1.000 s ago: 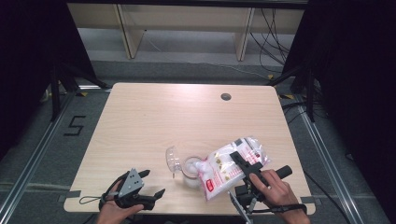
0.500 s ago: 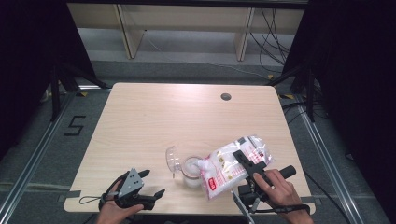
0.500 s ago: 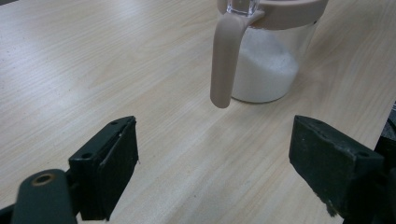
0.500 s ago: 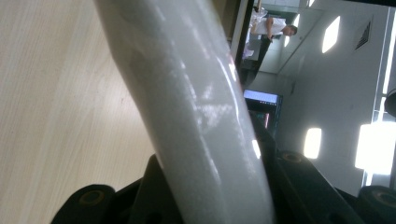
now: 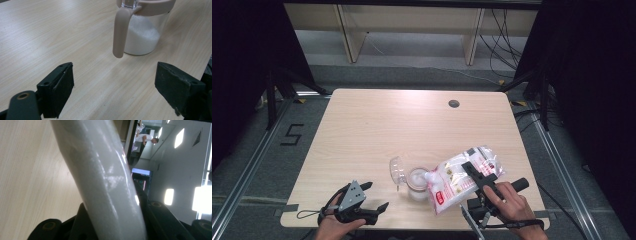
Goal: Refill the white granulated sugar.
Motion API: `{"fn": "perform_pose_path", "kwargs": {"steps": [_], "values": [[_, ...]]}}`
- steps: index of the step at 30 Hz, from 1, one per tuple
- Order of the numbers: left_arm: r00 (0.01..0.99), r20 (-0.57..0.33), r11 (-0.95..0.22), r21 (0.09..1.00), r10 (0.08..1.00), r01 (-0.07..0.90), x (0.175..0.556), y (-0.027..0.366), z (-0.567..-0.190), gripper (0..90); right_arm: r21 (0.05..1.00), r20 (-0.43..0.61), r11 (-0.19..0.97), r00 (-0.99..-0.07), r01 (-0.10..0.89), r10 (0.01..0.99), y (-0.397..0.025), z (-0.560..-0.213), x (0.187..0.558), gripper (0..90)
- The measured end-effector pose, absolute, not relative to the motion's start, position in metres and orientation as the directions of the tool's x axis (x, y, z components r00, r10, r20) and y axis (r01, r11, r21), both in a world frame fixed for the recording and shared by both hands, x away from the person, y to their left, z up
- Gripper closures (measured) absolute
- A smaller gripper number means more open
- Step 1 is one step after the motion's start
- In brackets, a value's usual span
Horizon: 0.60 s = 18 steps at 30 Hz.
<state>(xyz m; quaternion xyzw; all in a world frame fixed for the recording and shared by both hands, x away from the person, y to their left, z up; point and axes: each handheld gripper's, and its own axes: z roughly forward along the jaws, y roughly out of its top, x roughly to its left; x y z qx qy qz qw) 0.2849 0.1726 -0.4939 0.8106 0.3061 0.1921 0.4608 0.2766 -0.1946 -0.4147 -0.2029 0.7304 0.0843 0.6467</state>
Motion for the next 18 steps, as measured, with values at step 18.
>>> {"fn": "perform_pose_path", "kwargs": {"steps": [18], "values": [[0.74, 0.032, -0.392, 0.863, 0.672, 0.319, 0.2848, 0.1724, -0.4936, 15.4, -0.127, -0.967, 0.917, -0.159, -0.378, -0.199, -0.1979, -0.4137, 0.2707, 73.2]]}}
